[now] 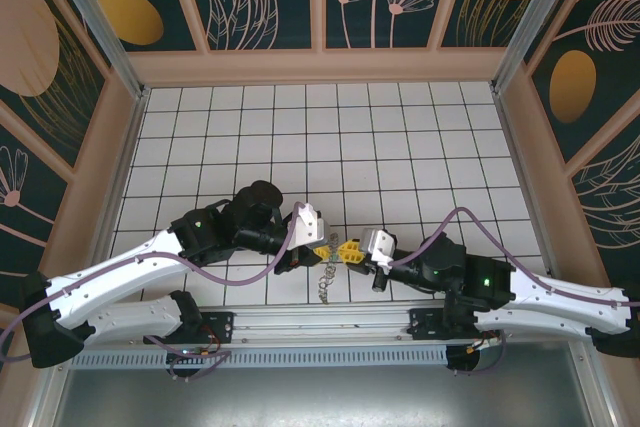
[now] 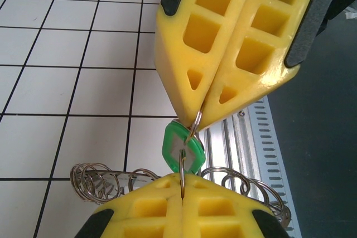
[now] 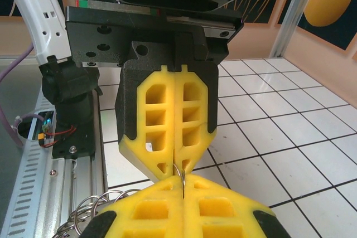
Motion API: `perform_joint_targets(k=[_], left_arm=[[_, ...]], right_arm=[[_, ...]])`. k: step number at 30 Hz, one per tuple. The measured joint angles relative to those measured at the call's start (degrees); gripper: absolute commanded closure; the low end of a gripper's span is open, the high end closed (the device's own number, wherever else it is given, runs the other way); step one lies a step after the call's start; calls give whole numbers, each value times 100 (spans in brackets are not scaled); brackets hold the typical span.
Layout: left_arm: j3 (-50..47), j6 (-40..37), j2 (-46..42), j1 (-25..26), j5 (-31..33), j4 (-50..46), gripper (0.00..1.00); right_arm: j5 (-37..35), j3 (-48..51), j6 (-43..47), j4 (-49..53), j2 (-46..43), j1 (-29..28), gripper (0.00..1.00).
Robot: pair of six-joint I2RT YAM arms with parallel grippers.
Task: Put the keys on the keyring
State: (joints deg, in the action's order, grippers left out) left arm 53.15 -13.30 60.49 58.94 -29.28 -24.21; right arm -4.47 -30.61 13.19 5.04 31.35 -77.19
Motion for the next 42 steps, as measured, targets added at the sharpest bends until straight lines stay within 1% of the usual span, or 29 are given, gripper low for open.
perform_joint_targets(k=[42], left_arm=[[-33,0,-11,0,0,-9,100]], right_arm=[[155,0,0,-2,208,103,100]])
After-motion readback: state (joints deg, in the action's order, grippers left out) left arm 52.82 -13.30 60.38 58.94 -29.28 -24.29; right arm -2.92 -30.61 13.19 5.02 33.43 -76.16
